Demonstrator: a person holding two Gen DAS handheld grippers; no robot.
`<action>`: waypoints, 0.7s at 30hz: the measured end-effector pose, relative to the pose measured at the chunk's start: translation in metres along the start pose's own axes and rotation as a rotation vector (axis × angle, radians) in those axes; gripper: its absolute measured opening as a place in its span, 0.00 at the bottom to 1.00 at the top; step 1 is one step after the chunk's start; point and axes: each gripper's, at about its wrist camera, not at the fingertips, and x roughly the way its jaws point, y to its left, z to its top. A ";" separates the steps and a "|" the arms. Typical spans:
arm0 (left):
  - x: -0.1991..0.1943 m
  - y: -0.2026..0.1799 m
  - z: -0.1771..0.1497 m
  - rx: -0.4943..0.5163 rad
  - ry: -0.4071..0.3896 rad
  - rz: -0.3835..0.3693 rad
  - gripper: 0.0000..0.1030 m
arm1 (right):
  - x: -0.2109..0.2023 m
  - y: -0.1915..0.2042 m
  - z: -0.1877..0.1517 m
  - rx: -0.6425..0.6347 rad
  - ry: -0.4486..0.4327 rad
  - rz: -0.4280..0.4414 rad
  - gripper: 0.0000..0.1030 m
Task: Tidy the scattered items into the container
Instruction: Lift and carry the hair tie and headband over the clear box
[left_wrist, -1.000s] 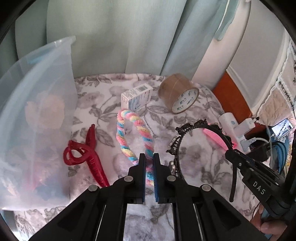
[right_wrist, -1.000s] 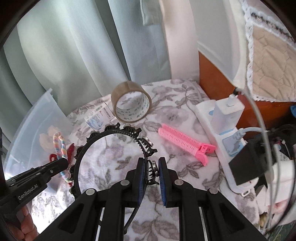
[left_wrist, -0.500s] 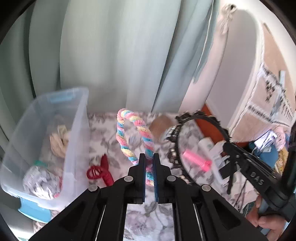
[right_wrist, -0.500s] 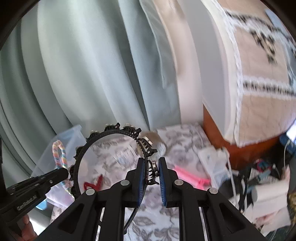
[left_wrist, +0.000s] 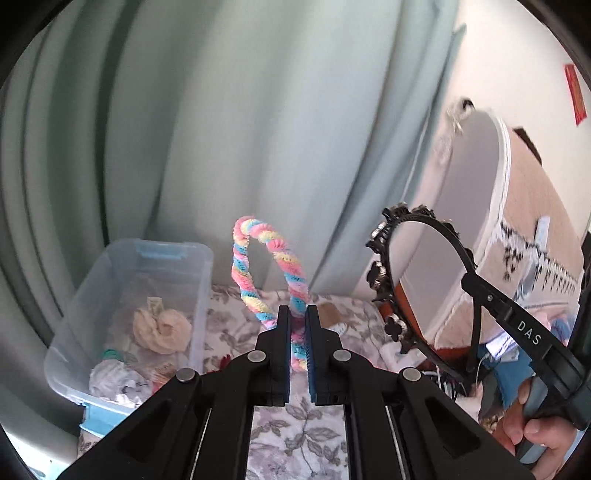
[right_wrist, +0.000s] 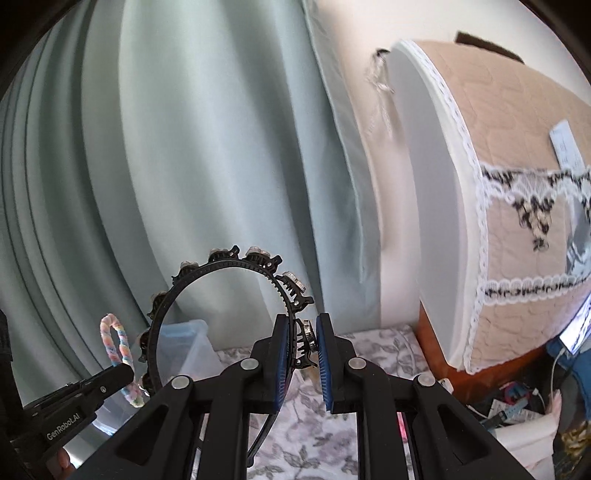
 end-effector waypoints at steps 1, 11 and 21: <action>-0.004 0.003 0.001 -0.007 -0.009 0.004 0.06 | -0.001 0.004 0.001 -0.003 -0.003 0.006 0.16; -0.029 0.036 0.006 -0.067 -0.071 0.043 0.06 | 0.002 0.043 0.000 -0.025 0.008 0.067 0.16; -0.033 0.062 0.003 -0.120 -0.085 0.068 0.06 | 0.020 0.075 -0.007 -0.048 0.048 0.116 0.16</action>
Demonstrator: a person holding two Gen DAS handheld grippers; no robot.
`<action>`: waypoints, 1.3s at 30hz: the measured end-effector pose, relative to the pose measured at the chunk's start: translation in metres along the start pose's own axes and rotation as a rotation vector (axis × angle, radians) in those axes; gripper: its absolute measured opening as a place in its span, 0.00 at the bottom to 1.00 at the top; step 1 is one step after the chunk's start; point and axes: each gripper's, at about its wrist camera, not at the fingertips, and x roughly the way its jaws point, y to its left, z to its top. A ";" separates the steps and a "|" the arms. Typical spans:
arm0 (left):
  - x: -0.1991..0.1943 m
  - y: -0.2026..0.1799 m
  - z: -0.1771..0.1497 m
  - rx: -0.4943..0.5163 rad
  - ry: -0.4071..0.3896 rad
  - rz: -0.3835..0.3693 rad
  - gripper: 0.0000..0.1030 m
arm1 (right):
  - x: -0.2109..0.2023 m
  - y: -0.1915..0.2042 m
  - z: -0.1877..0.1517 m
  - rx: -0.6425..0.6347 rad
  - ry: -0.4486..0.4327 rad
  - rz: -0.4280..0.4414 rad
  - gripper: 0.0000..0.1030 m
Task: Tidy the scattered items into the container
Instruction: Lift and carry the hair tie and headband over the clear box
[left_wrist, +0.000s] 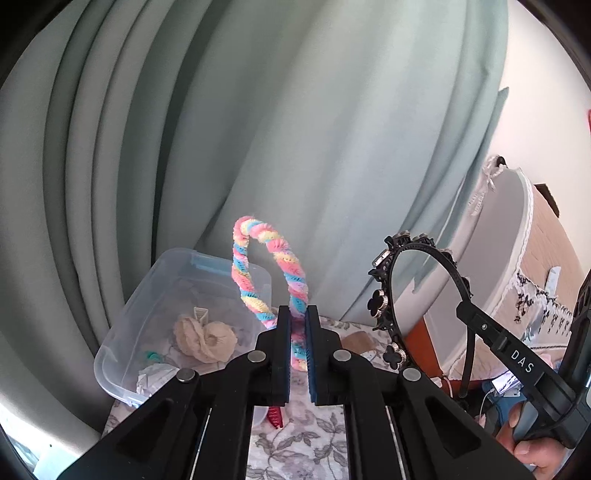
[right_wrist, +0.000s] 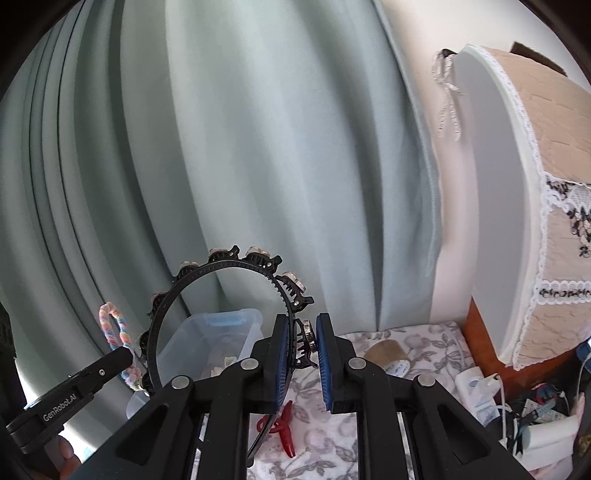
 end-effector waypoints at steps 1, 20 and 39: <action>0.000 0.003 0.000 -0.005 0.000 0.002 0.06 | 0.000 0.004 -0.002 -0.004 0.002 0.002 0.16; 0.015 0.058 -0.011 -0.105 0.025 0.044 0.06 | 0.042 0.046 -0.023 -0.044 0.110 0.035 0.16; 0.026 0.101 -0.025 -0.167 0.056 0.068 0.06 | 0.086 0.082 -0.047 -0.071 0.220 0.080 0.16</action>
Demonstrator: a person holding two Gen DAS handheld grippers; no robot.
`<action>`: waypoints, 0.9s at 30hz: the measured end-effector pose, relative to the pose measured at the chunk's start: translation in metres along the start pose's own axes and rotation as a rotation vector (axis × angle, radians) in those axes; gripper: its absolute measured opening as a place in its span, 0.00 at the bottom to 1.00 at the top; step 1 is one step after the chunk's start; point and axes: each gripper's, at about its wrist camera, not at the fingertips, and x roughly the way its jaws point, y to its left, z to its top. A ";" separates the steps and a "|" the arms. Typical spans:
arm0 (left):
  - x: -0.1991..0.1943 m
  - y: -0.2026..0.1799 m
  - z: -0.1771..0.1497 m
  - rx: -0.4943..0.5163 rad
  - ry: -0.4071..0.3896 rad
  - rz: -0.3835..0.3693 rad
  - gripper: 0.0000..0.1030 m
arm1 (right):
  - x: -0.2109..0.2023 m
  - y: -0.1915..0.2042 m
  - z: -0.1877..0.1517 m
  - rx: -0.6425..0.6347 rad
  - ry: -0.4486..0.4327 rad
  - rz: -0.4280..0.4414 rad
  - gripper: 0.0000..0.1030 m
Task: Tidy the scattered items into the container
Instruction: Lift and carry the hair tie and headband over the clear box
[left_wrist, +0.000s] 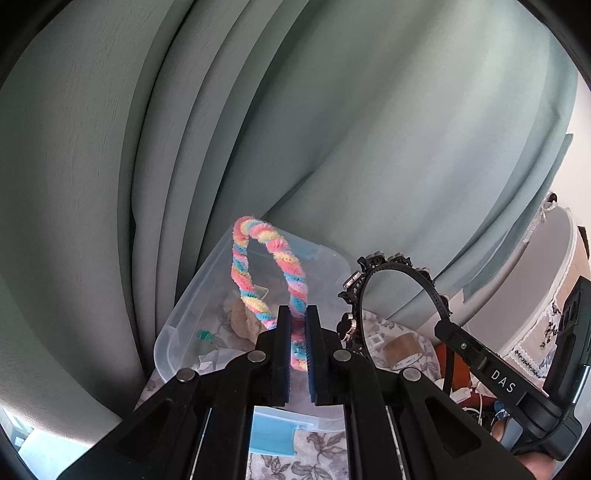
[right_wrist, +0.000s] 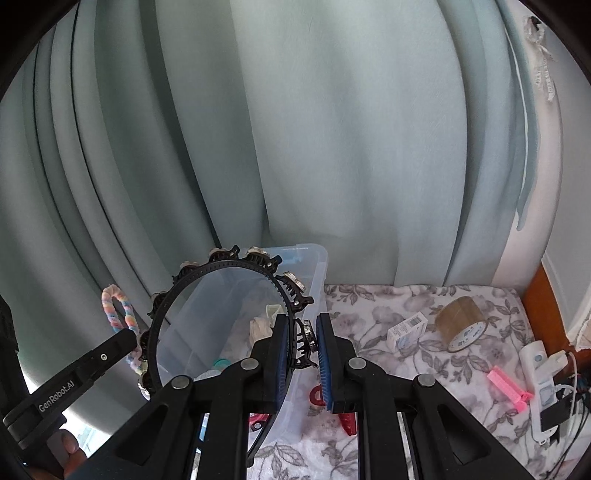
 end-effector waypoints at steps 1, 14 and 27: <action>0.002 0.001 -0.001 0.000 0.004 -0.002 0.06 | 0.002 -0.001 0.000 -0.001 0.003 -0.003 0.16; 0.021 0.011 -0.014 -0.012 0.041 -0.005 0.06 | 0.023 0.001 -0.002 -0.025 0.040 -0.031 0.16; 0.045 0.025 -0.029 -0.026 0.092 0.000 0.06 | 0.055 0.015 -0.007 -0.061 0.109 -0.034 0.16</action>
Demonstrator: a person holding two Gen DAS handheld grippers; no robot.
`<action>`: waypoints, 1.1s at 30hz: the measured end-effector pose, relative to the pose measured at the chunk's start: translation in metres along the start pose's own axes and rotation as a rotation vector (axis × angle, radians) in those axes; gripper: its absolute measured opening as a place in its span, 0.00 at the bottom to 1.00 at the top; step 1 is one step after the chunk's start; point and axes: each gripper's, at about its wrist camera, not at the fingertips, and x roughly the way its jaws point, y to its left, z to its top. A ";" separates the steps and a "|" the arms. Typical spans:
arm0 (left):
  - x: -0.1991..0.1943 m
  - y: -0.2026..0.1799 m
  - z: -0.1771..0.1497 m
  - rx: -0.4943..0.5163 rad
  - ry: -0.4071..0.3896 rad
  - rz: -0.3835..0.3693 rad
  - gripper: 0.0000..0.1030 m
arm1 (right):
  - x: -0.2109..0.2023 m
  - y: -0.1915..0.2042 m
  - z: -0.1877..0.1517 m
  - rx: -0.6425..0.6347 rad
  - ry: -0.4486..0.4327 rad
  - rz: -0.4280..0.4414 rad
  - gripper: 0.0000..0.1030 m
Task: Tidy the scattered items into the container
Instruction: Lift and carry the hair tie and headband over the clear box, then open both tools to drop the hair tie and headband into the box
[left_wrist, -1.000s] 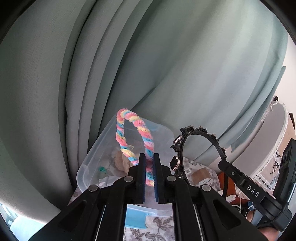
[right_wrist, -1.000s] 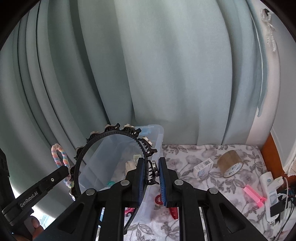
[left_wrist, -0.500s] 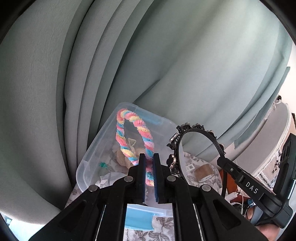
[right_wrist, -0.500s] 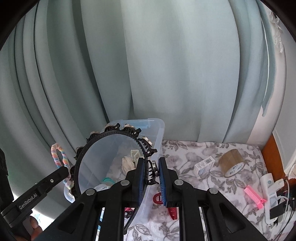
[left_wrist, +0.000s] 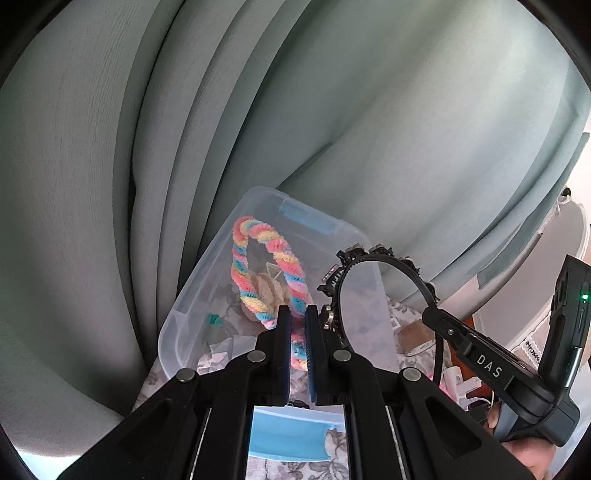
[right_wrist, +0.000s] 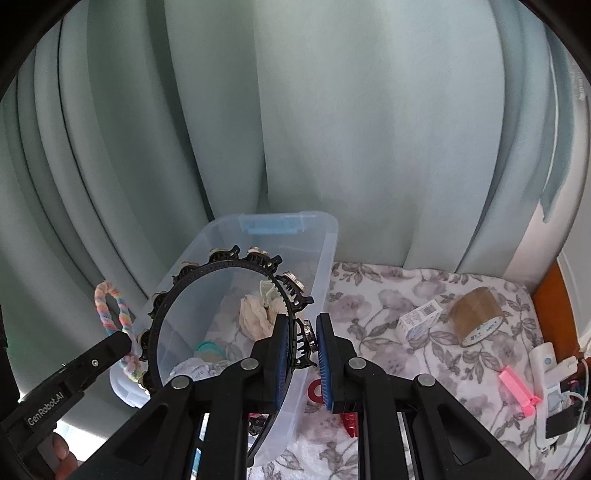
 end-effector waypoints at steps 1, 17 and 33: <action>0.002 0.001 -0.001 -0.001 0.006 0.002 0.06 | 0.003 0.000 0.000 -0.001 0.007 -0.002 0.16; 0.025 0.017 0.008 -0.023 0.065 0.018 0.16 | 0.025 0.019 -0.004 -0.076 0.070 0.063 0.20; 0.008 0.028 -0.003 -0.037 0.071 0.022 0.65 | 0.015 0.032 -0.006 -0.121 0.078 0.075 0.41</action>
